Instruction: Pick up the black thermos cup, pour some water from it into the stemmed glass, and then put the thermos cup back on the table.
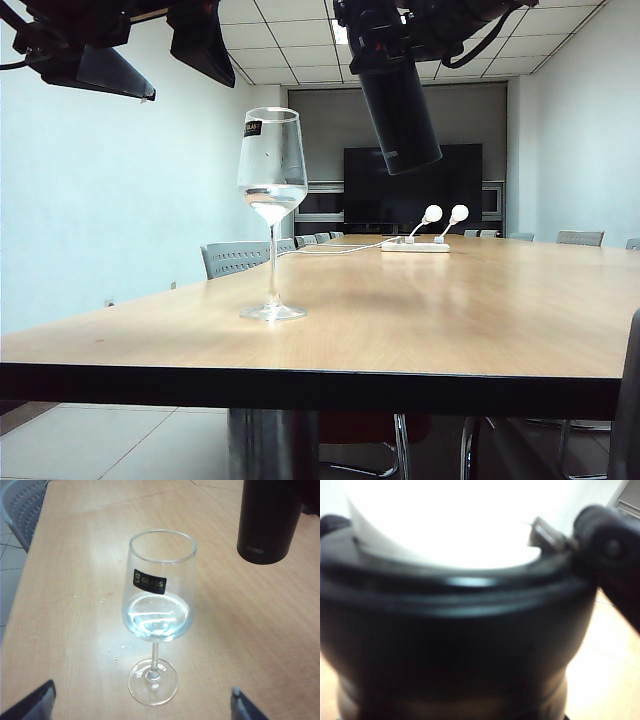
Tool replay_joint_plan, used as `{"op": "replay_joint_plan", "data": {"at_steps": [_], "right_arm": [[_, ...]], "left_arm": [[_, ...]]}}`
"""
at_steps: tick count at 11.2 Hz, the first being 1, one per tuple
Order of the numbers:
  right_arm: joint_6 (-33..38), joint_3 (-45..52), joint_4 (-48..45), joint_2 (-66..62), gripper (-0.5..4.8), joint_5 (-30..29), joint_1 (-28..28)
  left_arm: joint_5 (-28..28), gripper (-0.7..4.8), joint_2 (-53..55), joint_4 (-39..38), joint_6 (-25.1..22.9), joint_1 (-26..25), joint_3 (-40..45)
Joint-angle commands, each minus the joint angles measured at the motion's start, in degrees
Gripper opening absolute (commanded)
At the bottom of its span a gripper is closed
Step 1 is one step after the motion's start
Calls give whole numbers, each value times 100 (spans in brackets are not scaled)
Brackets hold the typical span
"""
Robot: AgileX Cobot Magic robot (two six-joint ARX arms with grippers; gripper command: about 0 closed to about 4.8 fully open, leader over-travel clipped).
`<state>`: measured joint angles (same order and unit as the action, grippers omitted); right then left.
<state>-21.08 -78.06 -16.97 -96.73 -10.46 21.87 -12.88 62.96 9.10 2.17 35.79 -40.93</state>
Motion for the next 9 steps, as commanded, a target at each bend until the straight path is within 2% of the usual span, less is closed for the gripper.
{"op": "replay_joint_plan", "data": {"at_steps": [1,2,4,6,9], "right_arm": [[-782,-94,-326,74,184,-13,179],[-1097,-94,-210,48,184,28,267],[-1141,-94,-212,28,184,31,267],[-1587,-94,-216,-55,184,48,267],[-1696,-94,-271,-109,184,17,267]], "left_arm": [[-22,458,-20,-68,-7,0,-37],[-20,458,-20,-114,-7,0,-37],[-20,458,-20,-140,-4,0,-37],[-20,458,-20,-192,-4,0,-37],[-20,458,-20,-192,-4,0,-37]]}}
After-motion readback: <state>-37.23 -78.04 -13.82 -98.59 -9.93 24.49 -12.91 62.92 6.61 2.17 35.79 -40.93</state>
